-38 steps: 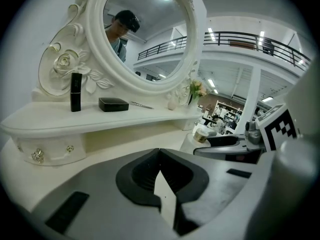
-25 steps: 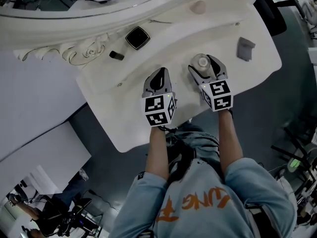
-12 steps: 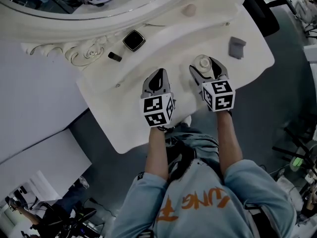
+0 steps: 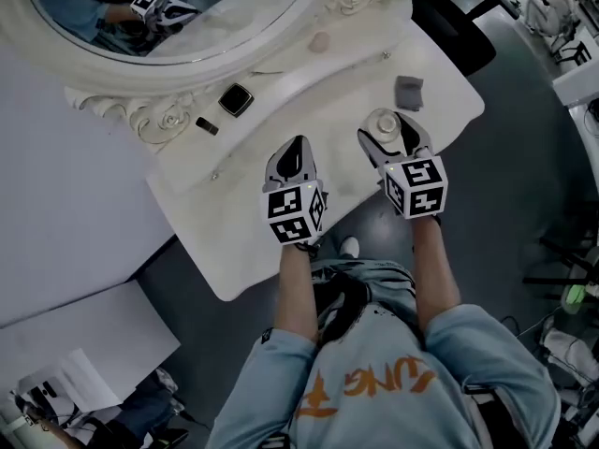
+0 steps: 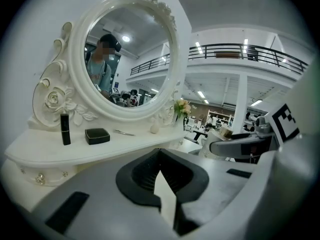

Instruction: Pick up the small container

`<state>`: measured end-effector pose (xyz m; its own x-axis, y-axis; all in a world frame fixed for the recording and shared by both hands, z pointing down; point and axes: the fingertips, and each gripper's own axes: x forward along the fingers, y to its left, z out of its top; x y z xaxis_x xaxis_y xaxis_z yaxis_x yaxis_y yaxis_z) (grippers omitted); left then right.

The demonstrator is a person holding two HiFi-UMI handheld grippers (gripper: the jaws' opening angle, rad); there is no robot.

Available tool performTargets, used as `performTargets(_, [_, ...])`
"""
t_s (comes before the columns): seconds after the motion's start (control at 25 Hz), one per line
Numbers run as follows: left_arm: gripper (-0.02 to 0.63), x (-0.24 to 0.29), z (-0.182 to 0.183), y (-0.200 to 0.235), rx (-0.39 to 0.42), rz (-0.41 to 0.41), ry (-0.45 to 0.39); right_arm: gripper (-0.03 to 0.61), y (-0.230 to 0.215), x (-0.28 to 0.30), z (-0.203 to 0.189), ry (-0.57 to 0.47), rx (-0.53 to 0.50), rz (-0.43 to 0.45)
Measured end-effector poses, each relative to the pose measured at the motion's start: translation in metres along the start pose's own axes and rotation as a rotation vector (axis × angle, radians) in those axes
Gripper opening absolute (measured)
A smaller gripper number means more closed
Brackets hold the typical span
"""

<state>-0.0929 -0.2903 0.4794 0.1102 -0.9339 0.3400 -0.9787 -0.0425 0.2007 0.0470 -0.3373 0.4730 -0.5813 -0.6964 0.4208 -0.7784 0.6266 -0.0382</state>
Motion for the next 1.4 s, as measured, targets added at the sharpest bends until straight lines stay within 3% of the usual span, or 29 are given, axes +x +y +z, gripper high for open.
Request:
performTargets(0.6, [0.021,-0.027,0.066,-0.064,0.093,-0.066,-0.162,0.327,-0.027,-0.084,0.057,-0.191,-0.046,-0.065])
performTargets(1.4, [0.021,-0.021,0.091,-0.075,0.112,-0.068,-0.210,0.327,-0.041,-0.096,0.078,-0.253,-0.087,-0.068])
